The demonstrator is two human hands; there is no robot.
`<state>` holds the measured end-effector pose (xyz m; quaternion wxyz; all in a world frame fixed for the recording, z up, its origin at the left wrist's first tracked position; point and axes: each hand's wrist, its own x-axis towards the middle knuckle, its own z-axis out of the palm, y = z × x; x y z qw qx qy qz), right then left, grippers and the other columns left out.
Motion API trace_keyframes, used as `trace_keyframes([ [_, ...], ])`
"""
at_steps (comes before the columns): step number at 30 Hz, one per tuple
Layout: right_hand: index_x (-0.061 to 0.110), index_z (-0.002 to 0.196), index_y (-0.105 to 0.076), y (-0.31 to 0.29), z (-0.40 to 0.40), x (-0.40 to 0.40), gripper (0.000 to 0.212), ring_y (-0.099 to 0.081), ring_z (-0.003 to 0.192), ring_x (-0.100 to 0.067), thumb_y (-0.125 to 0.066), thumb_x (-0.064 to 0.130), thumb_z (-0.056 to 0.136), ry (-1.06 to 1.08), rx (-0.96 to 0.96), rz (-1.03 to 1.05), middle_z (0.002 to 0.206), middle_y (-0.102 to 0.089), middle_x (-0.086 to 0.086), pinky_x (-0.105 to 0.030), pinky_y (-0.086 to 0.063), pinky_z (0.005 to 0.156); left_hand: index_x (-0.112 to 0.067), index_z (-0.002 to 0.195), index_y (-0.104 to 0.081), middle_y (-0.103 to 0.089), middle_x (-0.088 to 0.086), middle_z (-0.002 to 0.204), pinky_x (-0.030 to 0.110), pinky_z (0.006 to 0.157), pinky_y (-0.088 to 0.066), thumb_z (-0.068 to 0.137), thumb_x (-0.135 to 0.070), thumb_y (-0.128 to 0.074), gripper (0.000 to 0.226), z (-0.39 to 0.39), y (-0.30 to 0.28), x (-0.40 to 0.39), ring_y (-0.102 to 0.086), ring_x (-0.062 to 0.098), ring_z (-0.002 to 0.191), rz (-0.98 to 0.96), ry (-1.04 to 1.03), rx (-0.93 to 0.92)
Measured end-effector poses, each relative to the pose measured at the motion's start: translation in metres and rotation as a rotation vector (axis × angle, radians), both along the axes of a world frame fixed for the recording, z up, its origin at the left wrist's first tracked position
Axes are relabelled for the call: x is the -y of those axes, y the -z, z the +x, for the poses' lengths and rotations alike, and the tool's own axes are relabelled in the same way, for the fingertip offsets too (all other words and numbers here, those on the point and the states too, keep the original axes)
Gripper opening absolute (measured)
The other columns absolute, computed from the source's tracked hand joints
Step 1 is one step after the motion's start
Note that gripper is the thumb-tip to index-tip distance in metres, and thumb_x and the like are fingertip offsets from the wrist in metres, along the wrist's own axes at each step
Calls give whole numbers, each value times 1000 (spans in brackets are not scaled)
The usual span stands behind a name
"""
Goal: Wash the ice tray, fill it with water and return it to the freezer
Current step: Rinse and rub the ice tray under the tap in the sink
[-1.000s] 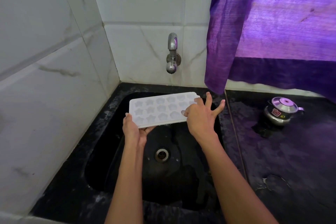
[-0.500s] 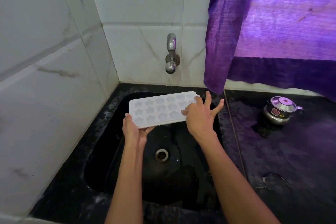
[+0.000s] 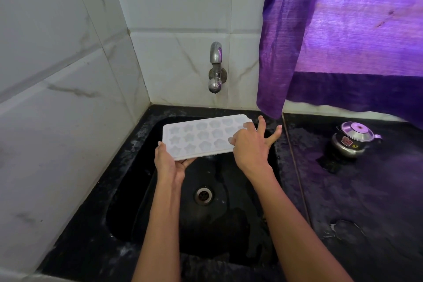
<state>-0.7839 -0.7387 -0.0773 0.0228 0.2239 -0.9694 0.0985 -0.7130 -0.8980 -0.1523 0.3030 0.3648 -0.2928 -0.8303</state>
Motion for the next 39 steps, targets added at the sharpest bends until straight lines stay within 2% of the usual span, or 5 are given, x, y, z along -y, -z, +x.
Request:
trace_keyframes([
  [3, 25, 104, -68, 0, 2, 0, 18, -5, 147, -28, -59, 17, 91, -8, -56, -59, 145, -39, -2, -64, 6, 111, -15, 135, -42, -63, 14, 118, 46, 52, -56, 102, -42, -30, 44, 0, 0, 0, -64, 33, 98, 4, -5, -3],
  [7, 25, 99, -69, 1, 8, 4, 23, -7, 146, -26, -61, 8, 86, -88, -72, -143, 140, -41, -2, -61, 9, 110, -15, 135, -42, -63, 14, 119, 46, 53, -56, 101, -43, -31, 45, -2, 0, -1, -64, 33, 99, 3, -1, -2],
  [13, 33, 110, -69, 3, 14, 8, 33, 6, 147, -30, -57, 11, 89, -168, -14, -32, 148, -33, -2, -63, 13, 108, -15, 133, -44, -64, 15, 118, 44, 52, -56, 101, -43, -33, 45, -3, -3, -4, -65, 33, 97, 9, -5, 4],
  [22, 30, 114, -68, 6, 15, 10, 29, 7, 147, -33, -53, 16, 94, -150, -17, 4, 147, -33, -4, -64, 12, 108, -15, 131, -44, -65, 15, 117, 44, 53, -56, 102, -41, -31, 41, -4, -6, -8, -66, 32, 96, -14, 2, 17],
  [39, 35, 114, -68, 4, 10, 7, 37, 8, 147, -30, -58, 9, 89, -143, 21, -42, 149, -33, -2, -63, 14, 108, -16, 129, -44, -65, 13, 114, 43, 52, -56, 102, -40, -32, 37, -8, -10, -9, -66, 31, 94, -18, 13, 18],
])
